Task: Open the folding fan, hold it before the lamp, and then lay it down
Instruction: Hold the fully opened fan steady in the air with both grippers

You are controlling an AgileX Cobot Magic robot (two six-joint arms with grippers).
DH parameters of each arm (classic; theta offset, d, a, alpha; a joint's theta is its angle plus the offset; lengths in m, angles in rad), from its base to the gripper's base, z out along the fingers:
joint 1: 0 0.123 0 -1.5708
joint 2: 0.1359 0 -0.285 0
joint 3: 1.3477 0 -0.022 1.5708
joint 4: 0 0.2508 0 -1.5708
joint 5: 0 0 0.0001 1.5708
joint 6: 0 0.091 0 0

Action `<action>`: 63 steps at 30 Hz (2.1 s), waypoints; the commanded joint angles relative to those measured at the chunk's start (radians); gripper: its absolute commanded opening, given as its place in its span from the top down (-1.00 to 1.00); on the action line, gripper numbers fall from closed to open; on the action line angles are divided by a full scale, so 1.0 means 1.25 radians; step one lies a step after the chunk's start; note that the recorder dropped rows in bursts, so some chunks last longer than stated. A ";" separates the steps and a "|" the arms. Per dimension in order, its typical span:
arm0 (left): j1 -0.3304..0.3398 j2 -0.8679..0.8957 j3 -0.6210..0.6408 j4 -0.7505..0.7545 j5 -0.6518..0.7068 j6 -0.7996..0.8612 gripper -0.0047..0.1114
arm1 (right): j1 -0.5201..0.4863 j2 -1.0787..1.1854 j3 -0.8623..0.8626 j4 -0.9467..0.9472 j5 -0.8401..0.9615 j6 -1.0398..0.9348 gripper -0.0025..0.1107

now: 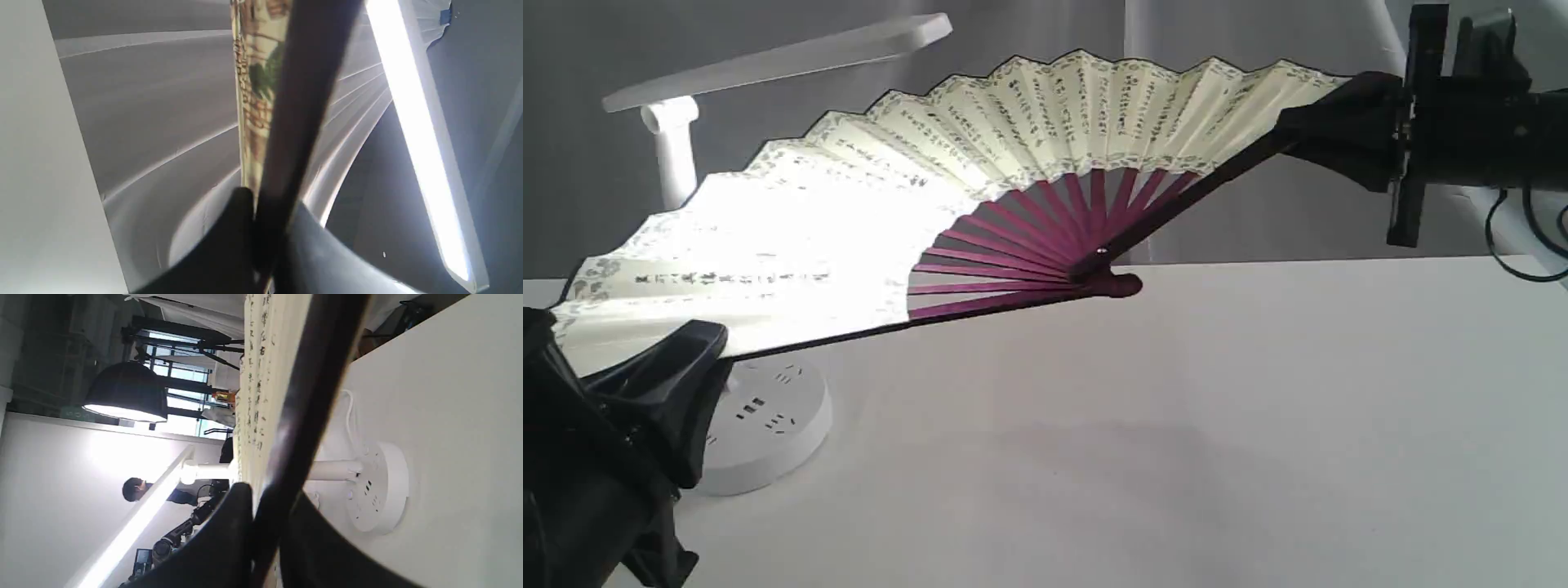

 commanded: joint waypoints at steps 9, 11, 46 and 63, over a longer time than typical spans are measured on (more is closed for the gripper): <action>0.010 -0.016 0.004 -0.004 -0.059 -0.042 0.92 | -0.028 -0.063 0.019 -0.061 -0.051 -0.031 0.95; 0.010 -0.016 0.004 0.007 -0.059 -0.044 0.92 | -0.037 -0.075 0.040 -0.061 -0.051 -0.031 0.95; 0.010 -0.083 0.004 -0.001 -0.059 -0.071 0.92 | -0.047 -0.148 0.111 0.049 -0.051 -0.053 0.95; 0.010 -0.068 0.002 -0.001 0.007 -0.038 0.92 | -0.047 -0.148 0.111 -0.059 -0.051 -0.040 0.95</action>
